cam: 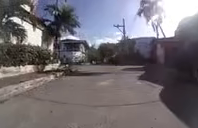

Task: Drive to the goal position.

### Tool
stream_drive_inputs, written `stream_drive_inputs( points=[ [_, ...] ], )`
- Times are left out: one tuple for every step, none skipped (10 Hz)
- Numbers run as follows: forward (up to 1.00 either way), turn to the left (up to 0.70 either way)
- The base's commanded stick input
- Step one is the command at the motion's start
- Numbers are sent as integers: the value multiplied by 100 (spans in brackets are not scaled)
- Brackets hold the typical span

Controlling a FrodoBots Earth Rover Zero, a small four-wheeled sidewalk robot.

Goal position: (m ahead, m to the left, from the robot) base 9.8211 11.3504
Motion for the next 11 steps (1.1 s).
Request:
stream_drive_inputs(
  points=[
    [70, 35],
    [70, 35],
    [70, 35],
    [70, 26],
    [70, 4],
    [70, 2],
    [70, 0],
    [70, 0],
    [70, 0],
    [70, 0],
    [70, 0]
  ],
)
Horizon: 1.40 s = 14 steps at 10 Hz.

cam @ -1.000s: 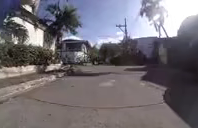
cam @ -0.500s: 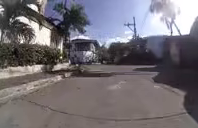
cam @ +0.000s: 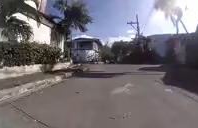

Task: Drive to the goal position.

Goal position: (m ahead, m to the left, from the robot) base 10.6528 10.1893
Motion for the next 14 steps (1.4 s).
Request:
stream_drive_inputs(
  points=[
    [70, 0],
    [70, 0],
    [70, 0],
    [70, 0],
    [70, 0],
    [70, 0],
    [70, -24],
    [70, -32],
    [70, -26],
    [70, -19],
    [70, -8],
    [70, -3],
    [70, -3],
    [70, -3]
  ],
)
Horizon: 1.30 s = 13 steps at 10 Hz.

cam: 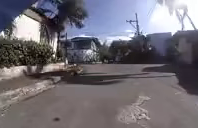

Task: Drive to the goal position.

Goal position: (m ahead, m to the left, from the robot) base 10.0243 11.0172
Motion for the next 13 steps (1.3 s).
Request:
stream_drive_inputs(
  points=[
    [70, -3],
    [70, -3],
    [70, -3],
    [70, -3],
    [70, -3],
    [70, -3],
    [70, -3],
    [70, -3],
    [70, -3],
    [70, -3],
    [70, -3],
    [70, -3],
    [70, -3]
  ],
)
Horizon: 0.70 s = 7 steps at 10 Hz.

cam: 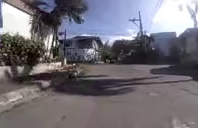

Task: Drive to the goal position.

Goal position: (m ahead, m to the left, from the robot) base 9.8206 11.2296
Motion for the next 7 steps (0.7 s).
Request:
stream_drive_inputs(
  points=[
    [70, -3],
    [70, -3],
    [70, -3],
    [70, -3],
    [70, -3],
    [70, -3],
    [70, -3]
  ],
)
